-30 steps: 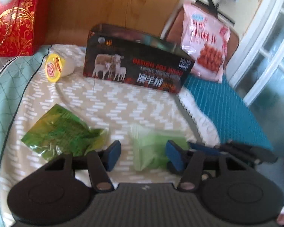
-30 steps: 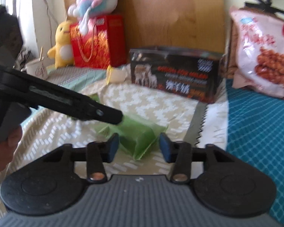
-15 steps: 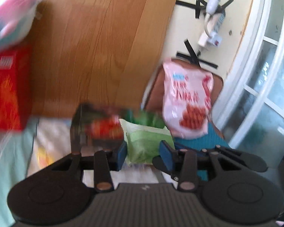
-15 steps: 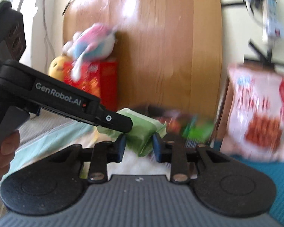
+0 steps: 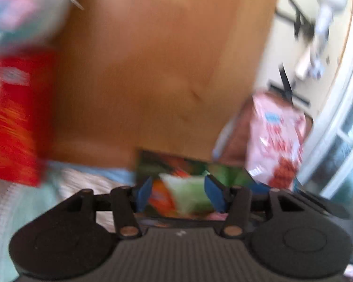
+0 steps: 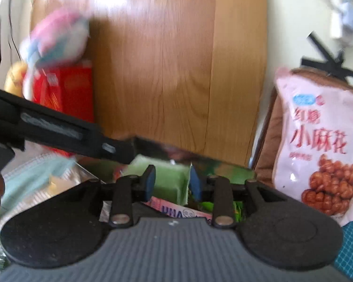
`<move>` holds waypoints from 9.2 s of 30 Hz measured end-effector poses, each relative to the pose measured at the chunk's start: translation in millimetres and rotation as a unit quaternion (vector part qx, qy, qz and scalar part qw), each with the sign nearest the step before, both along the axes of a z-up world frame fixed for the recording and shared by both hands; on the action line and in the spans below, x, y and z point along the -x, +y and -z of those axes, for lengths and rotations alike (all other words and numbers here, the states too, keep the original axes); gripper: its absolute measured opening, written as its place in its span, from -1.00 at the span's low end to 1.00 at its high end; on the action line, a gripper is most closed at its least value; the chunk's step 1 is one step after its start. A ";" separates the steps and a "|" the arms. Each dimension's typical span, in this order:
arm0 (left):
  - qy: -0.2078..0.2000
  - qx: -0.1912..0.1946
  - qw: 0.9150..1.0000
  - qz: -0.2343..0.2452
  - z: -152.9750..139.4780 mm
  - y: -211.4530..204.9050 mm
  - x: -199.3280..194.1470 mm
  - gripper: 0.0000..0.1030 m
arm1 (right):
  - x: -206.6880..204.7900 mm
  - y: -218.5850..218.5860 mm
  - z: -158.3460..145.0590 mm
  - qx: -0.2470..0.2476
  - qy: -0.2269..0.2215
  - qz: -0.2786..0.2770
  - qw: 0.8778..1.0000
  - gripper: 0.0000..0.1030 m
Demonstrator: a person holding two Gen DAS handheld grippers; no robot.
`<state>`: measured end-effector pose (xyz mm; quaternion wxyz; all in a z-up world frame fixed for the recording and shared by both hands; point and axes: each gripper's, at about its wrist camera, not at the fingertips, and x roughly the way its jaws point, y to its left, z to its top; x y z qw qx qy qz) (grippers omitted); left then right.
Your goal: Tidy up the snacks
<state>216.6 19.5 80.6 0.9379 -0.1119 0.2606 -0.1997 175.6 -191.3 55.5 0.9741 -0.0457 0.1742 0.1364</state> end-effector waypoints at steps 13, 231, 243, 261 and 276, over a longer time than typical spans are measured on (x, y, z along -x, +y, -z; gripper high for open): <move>0.049 -0.057 0.996 -0.048 55.1 52.1 13.6 0.91 | 53.3 33.9 53.3 -0.082 0.081 -0.080 0.990 0.00; 0.014 -0.041 0.999 -0.026 34.4 -39.3 120.8 0.32 | 132.7 -39.2 49.0 -0.186 0.035 0.036 0.981 -0.16; 0.033 -0.097 0.992 -0.067 76.9 -23.0 151.1 0.40 | 162.6 -29.0 66.1 -0.179 0.058 0.045 0.981 -0.08; -0.024 -0.113 0.991 -0.062 70.4 -31.6 167.8 0.79 | 167.6 -28.8 66.1 -0.180 0.043 0.046 0.982 0.20; -0.022 -0.121 0.987 -0.098 70.0 -27.4 166.9 0.99 | 169.6 -29.1 65.1 -0.183 0.037 0.045 0.981 0.35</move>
